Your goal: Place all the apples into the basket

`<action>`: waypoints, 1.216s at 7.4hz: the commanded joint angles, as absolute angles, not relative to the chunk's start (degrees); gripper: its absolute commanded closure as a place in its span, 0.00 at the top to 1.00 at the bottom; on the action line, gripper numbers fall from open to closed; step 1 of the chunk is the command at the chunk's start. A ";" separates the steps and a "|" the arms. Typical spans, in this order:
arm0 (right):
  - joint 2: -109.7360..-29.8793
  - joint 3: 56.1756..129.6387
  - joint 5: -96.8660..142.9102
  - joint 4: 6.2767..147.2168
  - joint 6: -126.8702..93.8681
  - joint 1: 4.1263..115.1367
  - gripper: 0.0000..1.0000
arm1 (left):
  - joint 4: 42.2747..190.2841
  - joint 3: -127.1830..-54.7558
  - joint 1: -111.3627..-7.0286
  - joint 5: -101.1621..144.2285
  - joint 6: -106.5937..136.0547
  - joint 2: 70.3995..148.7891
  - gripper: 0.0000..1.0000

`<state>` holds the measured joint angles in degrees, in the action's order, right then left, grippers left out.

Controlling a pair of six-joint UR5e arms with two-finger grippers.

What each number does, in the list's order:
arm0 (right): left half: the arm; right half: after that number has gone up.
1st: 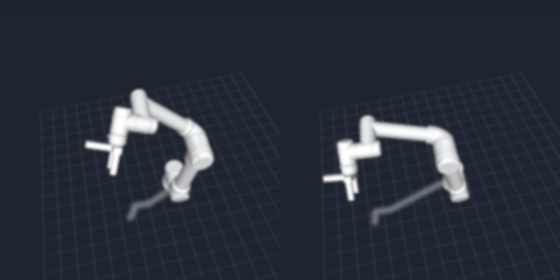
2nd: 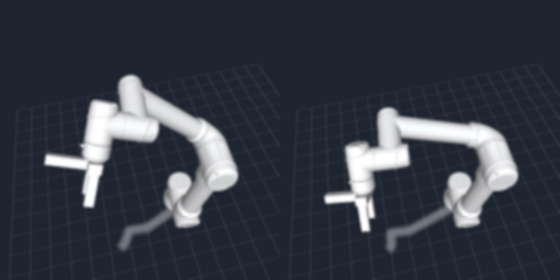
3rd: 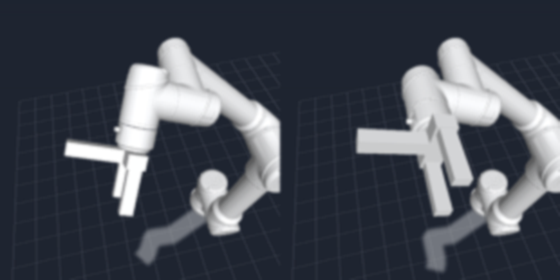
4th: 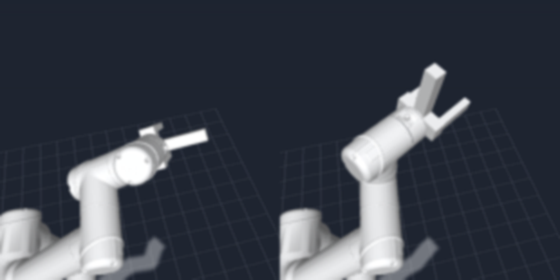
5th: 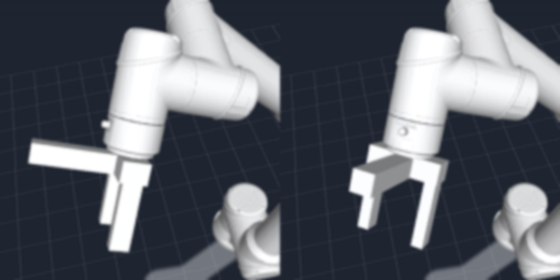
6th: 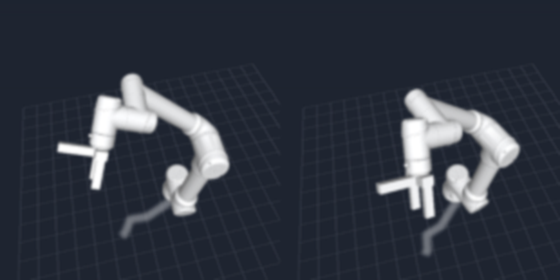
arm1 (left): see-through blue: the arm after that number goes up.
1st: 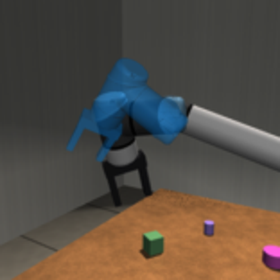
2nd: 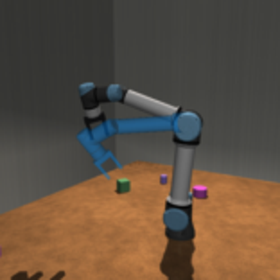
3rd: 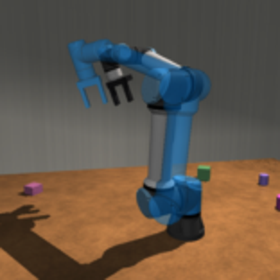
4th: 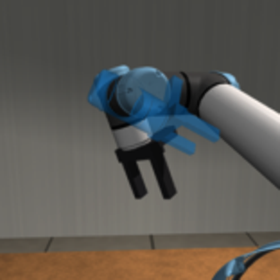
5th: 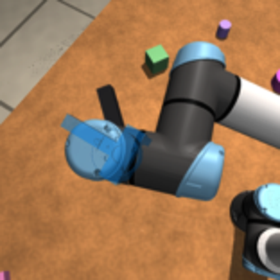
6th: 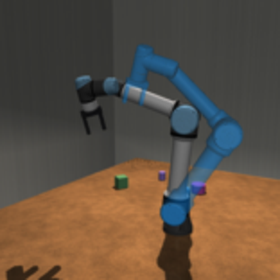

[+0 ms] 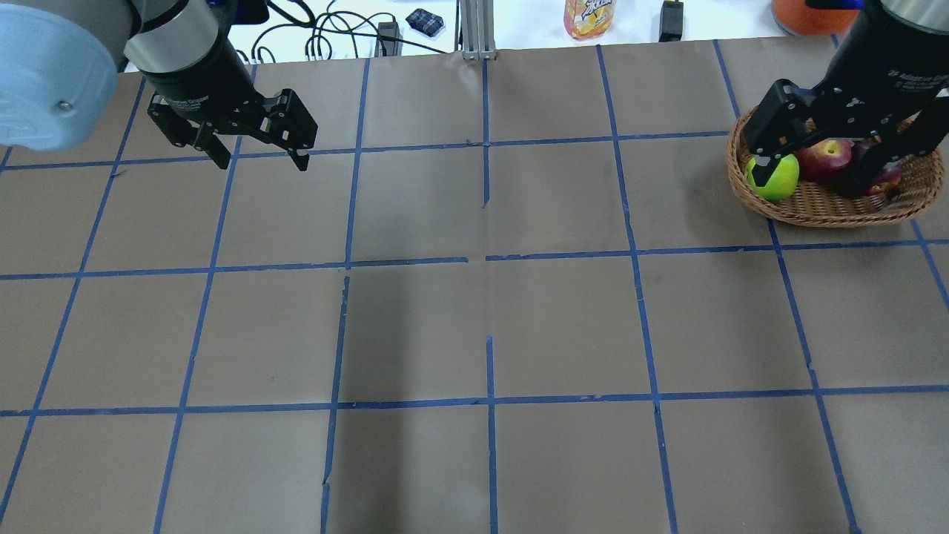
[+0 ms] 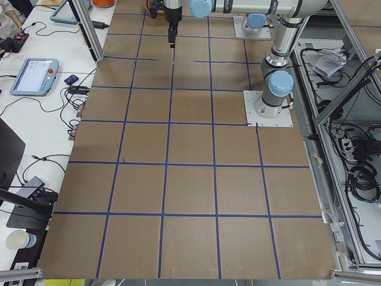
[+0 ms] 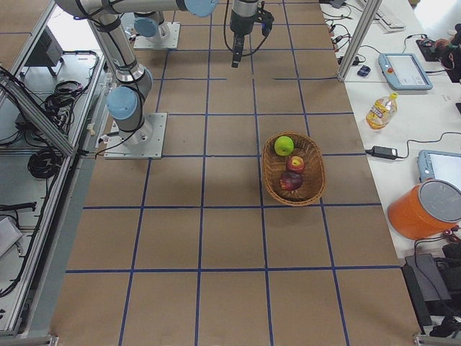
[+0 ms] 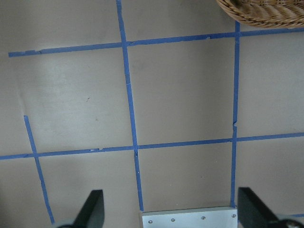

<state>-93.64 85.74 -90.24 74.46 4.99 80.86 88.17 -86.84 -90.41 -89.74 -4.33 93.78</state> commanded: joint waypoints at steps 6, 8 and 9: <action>-95.27 90.78 -89.38 74.79 2.46 88.75 1.00 | 88.33 -87.36 -90.44 -89.47 -4.31 93.52 1.00; -94.66 92.19 -89.21 79.94 0.81 89.30 1.00 | 88.33 -87.28 -90.44 -89.39 -4.31 93.52 1.00; -94.57 92.46 -89.21 81.29 -0.08 89.30 1.00 | 88.33 -87.10 -90.44 -89.38 -4.31 93.60 1.00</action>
